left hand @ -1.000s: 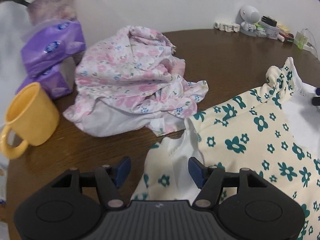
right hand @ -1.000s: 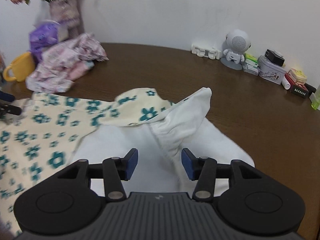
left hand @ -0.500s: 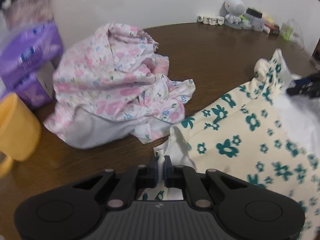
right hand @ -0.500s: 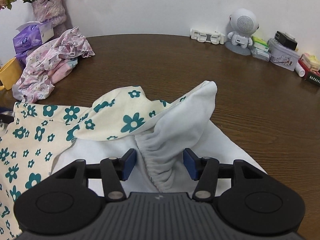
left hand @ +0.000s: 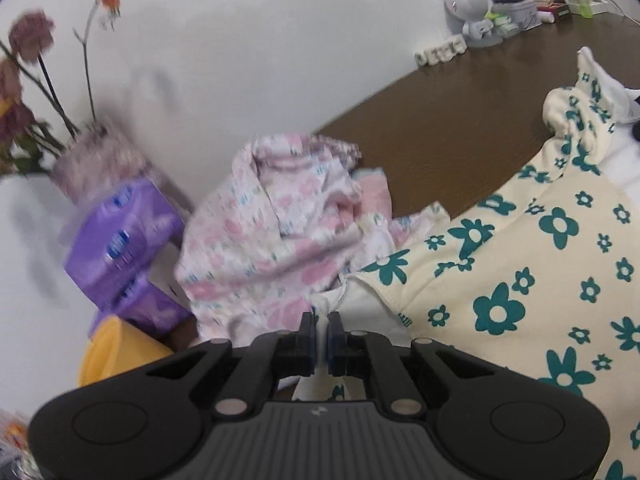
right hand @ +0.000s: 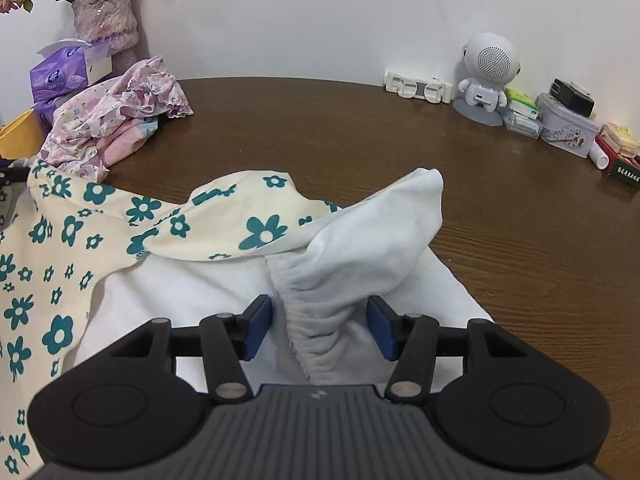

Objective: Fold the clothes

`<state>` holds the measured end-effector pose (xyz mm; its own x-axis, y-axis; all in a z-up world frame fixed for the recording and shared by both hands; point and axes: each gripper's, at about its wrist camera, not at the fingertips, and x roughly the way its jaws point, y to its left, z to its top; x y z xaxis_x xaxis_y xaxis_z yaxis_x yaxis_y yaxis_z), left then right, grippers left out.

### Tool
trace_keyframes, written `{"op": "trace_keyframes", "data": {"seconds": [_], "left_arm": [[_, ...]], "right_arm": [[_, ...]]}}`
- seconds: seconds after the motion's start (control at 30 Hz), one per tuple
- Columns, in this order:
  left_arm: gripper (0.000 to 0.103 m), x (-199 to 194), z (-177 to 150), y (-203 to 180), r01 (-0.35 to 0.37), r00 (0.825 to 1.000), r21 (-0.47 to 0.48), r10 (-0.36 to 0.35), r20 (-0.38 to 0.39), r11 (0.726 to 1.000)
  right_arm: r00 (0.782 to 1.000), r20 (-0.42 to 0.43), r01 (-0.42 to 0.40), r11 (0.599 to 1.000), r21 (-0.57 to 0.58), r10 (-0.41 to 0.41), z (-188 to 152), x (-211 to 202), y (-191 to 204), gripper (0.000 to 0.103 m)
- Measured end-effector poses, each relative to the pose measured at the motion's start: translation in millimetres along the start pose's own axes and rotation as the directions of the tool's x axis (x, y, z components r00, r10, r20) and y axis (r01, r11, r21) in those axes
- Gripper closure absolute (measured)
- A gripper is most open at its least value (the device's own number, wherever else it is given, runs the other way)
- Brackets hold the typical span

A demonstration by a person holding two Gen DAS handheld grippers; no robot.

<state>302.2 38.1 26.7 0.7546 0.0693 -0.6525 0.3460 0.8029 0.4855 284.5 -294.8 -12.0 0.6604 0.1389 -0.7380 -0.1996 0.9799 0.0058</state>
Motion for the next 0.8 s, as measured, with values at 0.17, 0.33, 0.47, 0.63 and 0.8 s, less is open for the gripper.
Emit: {"op": "trace_keyframes", "data": {"seconds": [0.17,0.33,0.47,0.63,0.8], "left_arm": [[0.079,-3.1,-7.7,15.0,0.023,1.0,-0.103,-0.025,-0.018,0.994],[0.055,-36.2,-17.2,50.0,0.078,0.997,-0.291,-0.077,0.016,0.954],[0.053,-58.2,-39.3,68.4,0.16,0.986,-0.426,-0.168,0.017,0.891],[0.053,-85.0,-70.6,65.3,0.223,0.971,-0.505,-0.234,0.042,0.834],[0.053,-104.6,-94.1,46.7,0.269,0.959,-0.533,-0.275,0.071,0.802]], "right_arm": [[1.0,0.008,0.0,1.0,0.004,0.0,-0.7,-2.0,-1.6,0.049],[0.998,0.022,-0.05,0.999,0.006,0.05,-10.1,-26.5,6.0,0.049],[0.995,0.034,-0.091,0.996,0.007,0.09,-17.5,-46.0,12.1,0.049],[0.989,0.049,-0.141,0.99,0.007,0.141,-26.9,-70.5,19.6,0.048],[0.982,0.05,-0.18,0.983,0.014,0.179,-48.5,-87.9,35.2,0.048]]}}
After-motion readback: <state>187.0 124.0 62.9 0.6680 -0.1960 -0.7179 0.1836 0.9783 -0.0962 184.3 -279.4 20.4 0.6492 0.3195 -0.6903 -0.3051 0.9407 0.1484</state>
